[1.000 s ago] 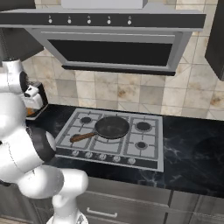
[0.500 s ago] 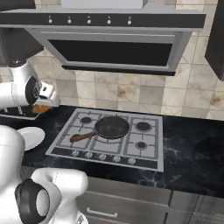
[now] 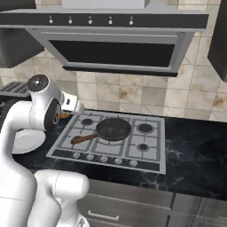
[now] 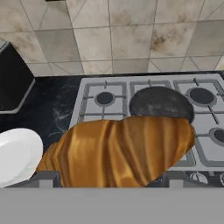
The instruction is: Pick the croissant and place it on the pan. Then turn on the stove to warm the croissant.
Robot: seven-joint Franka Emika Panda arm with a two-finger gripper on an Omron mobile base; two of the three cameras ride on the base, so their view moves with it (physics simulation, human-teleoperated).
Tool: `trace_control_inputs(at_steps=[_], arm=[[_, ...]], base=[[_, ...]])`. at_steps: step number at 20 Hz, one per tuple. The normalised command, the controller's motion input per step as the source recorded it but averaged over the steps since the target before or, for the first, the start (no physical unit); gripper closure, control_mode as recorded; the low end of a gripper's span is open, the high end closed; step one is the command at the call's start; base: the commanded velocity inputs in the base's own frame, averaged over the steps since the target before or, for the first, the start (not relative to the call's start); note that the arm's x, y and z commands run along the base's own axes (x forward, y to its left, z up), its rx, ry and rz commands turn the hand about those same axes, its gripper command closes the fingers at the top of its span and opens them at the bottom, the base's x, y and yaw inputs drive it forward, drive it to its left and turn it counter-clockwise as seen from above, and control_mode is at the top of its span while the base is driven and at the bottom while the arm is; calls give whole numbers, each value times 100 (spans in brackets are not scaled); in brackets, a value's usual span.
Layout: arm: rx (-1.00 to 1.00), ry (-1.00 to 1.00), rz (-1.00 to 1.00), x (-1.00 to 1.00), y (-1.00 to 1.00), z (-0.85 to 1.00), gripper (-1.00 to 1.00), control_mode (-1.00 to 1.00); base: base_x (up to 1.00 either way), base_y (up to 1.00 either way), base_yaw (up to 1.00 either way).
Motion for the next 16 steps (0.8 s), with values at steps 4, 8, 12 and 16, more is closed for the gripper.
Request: trace_control_inputs(at_steps=[4,8,12,16], arm=[[1,-14,0,-17,-100,1,100,-100],[0,-1,0,1,-26,-1,100,-100],[0,5,-2,16,-14,0,100,-100],[0,8,-9,31,-74,0,100,-100]], base=[[0,0,0],[0,0,0],[0,0,0],[0,0,0]])
